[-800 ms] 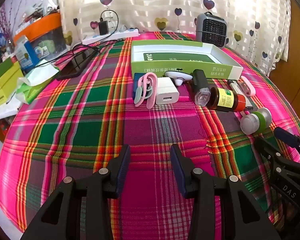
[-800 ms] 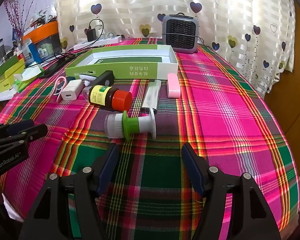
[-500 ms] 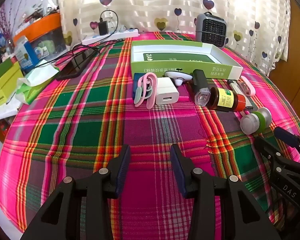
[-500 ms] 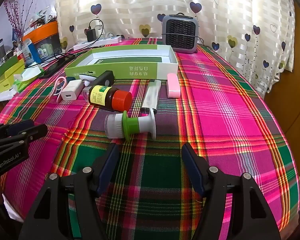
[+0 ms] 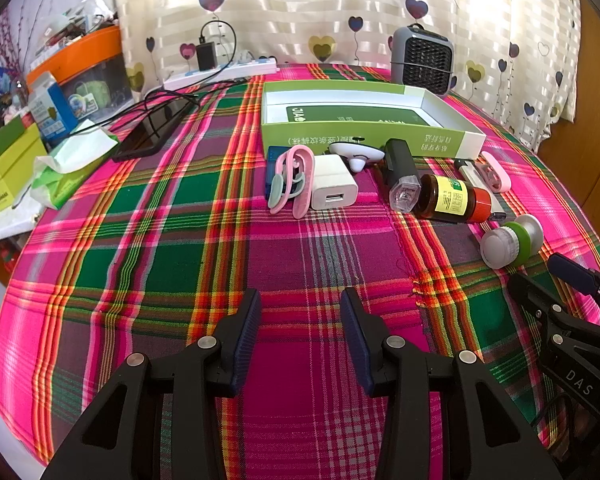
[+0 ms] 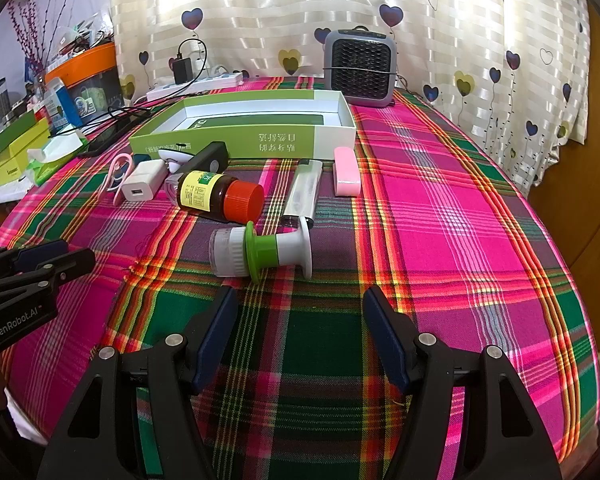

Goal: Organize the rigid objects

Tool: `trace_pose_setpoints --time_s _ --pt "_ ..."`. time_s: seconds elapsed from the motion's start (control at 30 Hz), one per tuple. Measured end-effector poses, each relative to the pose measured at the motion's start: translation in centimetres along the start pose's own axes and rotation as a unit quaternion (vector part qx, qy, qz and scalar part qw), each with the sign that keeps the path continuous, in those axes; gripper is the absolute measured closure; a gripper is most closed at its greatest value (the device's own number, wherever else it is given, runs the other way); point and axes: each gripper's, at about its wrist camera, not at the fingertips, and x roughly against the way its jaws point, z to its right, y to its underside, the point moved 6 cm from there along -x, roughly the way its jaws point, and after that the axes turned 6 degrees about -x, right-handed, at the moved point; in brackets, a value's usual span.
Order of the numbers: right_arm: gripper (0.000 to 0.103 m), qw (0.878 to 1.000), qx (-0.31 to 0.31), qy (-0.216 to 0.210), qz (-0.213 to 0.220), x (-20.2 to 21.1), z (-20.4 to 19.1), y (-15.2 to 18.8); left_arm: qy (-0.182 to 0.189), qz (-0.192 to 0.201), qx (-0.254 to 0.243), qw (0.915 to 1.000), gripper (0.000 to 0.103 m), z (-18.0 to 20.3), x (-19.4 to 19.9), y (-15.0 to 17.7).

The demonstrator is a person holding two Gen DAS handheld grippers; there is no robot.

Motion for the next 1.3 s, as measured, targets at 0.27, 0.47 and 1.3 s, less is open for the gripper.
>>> trace_pose_setpoints --time_s 0.27,0.47,1.3 --pt "0.038 1.000 0.000 0.000 0.000 0.0 0.0 0.0 0.000 0.000 0.000 1.0000 0.063 0.0 0.0 0.0" --pt "0.038 1.000 0.000 0.000 0.000 0.0 0.0 0.0 -0.001 0.000 0.000 1.0000 0.063 0.0 0.0 0.0" --pt "0.038 0.999 -0.010 -0.029 -0.017 -0.1 0.7 -0.5 0.058 0.001 0.014 0.9982 0.064 -0.6 -0.4 -0.8"
